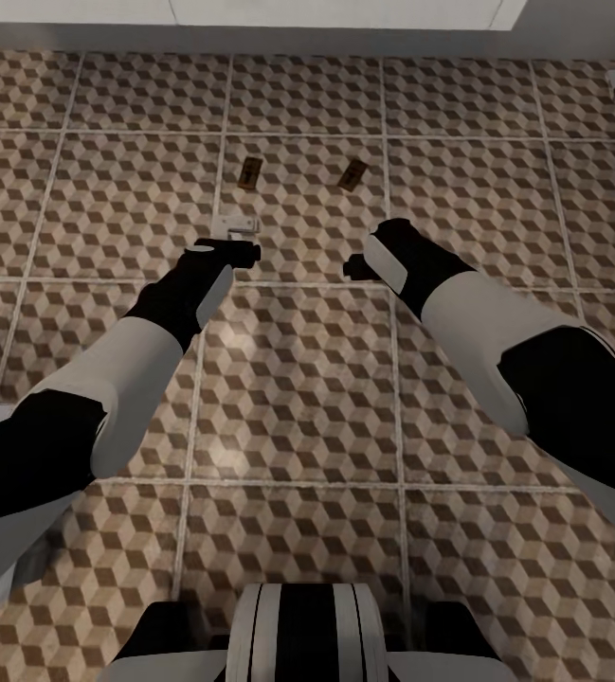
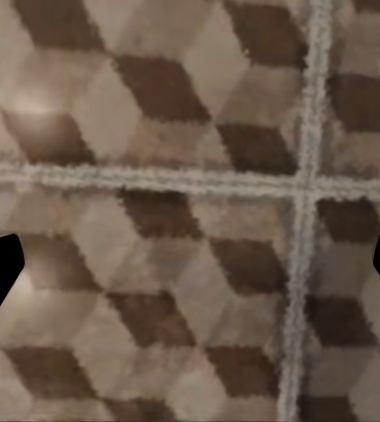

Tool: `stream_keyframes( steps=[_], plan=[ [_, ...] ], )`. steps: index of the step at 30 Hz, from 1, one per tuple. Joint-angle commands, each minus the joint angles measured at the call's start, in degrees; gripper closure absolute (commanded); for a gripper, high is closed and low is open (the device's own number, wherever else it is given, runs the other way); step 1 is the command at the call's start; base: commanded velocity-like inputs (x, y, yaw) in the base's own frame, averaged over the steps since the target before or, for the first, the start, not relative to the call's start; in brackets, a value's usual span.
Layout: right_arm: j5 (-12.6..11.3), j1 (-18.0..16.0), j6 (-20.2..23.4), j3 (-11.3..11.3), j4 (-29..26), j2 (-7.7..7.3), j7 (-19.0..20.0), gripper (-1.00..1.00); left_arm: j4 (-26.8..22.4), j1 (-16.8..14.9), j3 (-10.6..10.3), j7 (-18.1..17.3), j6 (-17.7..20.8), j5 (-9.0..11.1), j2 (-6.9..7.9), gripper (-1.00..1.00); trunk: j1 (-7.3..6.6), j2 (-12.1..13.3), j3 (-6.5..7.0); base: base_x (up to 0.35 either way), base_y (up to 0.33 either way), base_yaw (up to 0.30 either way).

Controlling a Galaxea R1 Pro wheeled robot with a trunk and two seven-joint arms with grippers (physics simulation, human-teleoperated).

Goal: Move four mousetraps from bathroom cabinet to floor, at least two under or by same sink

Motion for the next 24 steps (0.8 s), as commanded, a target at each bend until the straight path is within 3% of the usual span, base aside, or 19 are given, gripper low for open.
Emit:
stream_keyframes(
  steps=[1, 24],
  plan=[
    [-0.6, 0.0, 0.2, 0.4, 0.0, 0.0, -0.5, -1.0, -0.1, 0.0, -0.4, 0.5, 0.3, 0.6, 0.05, -1.0, -0.02, 0.0, -0.03, -0.096, -0.023, 0.0],
    [-0.6, 0.0, 0.2, 0.4, -0.1, 0.0, -0.5, -1.0, -0.6, 0.1, -0.5, 0.5, 0.5, 0.7, 0.13, -1.0, -0.02, 0.0, -0.03, -0.077, -0.006, 0.0]
  ],
)
